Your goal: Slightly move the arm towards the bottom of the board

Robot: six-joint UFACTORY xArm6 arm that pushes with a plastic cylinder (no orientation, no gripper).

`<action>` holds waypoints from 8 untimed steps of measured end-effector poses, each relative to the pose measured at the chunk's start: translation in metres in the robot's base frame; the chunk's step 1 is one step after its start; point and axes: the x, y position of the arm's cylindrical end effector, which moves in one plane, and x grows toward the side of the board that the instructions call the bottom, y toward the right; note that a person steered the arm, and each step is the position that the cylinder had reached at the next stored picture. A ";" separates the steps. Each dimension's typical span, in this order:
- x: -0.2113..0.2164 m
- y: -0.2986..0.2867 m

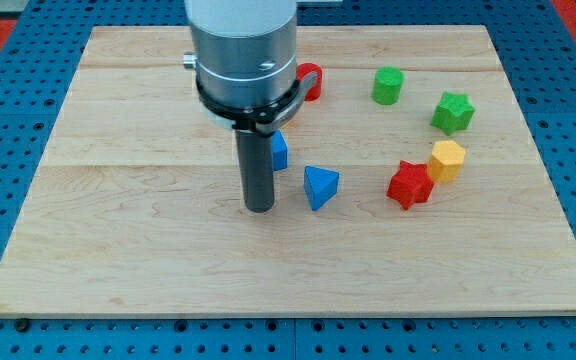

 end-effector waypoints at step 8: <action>0.043 -0.058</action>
